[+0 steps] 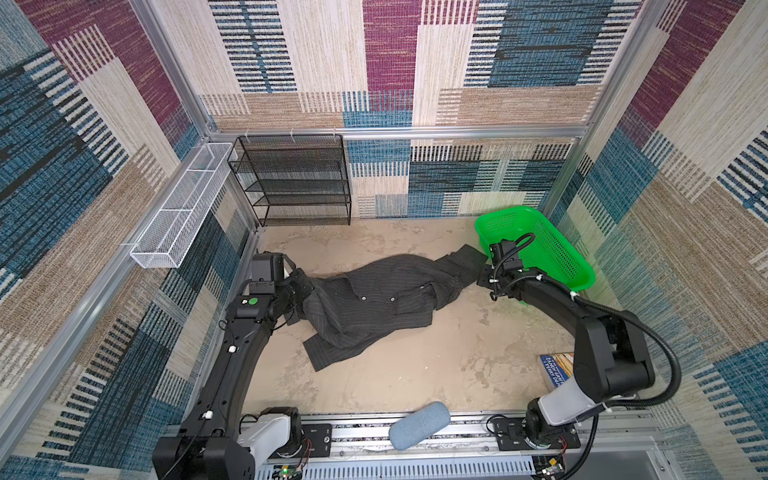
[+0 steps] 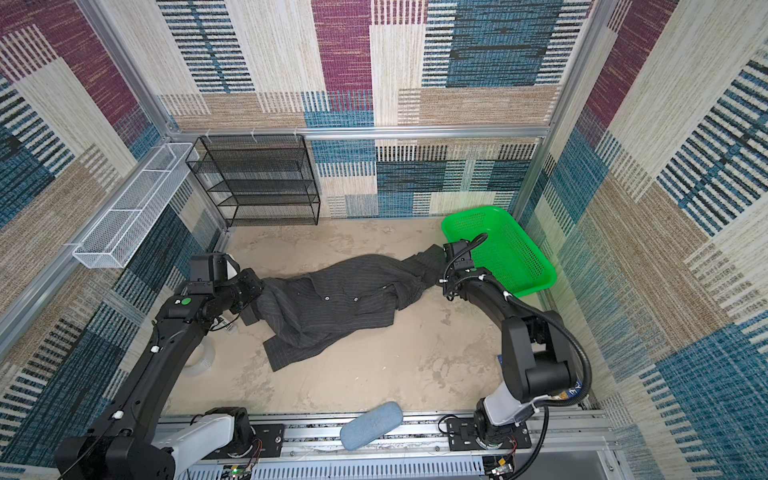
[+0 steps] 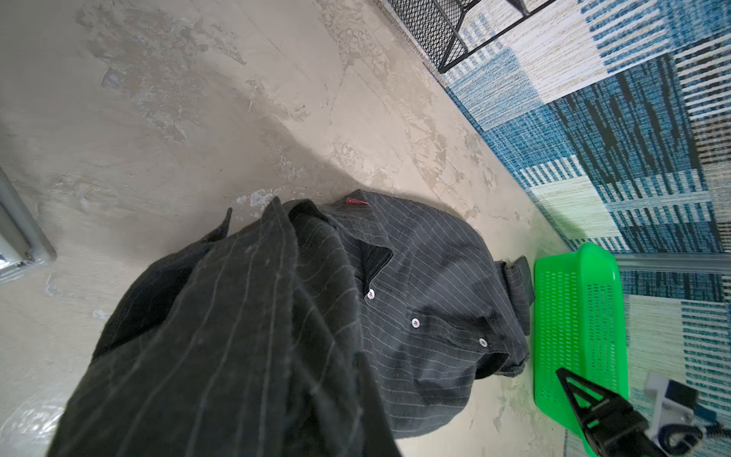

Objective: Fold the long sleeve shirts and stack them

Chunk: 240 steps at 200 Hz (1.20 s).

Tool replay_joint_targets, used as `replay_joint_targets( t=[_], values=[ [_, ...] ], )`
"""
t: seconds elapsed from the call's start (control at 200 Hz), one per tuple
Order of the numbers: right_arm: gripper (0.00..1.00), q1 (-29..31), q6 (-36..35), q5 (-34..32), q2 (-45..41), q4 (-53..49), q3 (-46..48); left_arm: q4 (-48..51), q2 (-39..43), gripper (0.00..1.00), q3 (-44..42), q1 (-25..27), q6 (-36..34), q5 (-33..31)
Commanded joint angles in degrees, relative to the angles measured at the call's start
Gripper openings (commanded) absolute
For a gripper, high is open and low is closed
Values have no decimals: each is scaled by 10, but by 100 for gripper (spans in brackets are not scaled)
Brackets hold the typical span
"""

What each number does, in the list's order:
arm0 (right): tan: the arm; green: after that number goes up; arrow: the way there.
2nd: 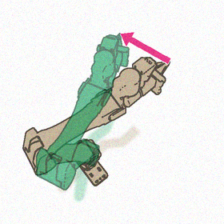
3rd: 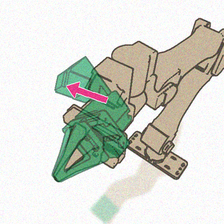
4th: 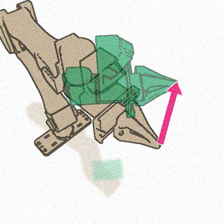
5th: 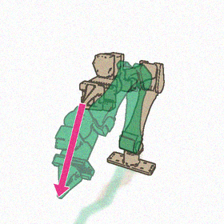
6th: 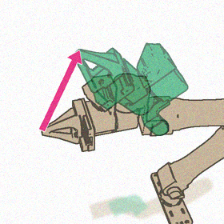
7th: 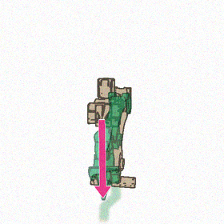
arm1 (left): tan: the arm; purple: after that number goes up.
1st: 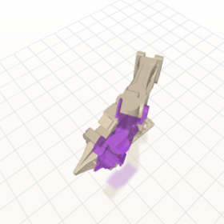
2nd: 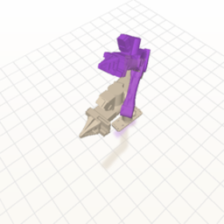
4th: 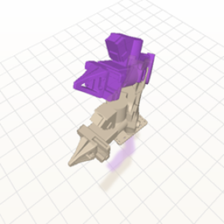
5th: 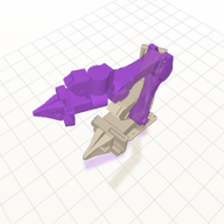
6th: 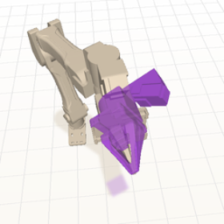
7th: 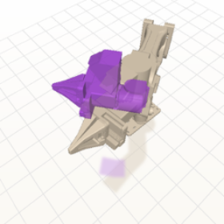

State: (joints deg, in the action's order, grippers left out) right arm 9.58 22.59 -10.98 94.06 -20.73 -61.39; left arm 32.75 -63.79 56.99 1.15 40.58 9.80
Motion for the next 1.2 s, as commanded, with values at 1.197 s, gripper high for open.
replay_joint_targets(
  t=[1.197],
  values=[
    [72,258,155,87,-167,116,195,-1,-2,0,26,-1,-9,42]
  ],
)
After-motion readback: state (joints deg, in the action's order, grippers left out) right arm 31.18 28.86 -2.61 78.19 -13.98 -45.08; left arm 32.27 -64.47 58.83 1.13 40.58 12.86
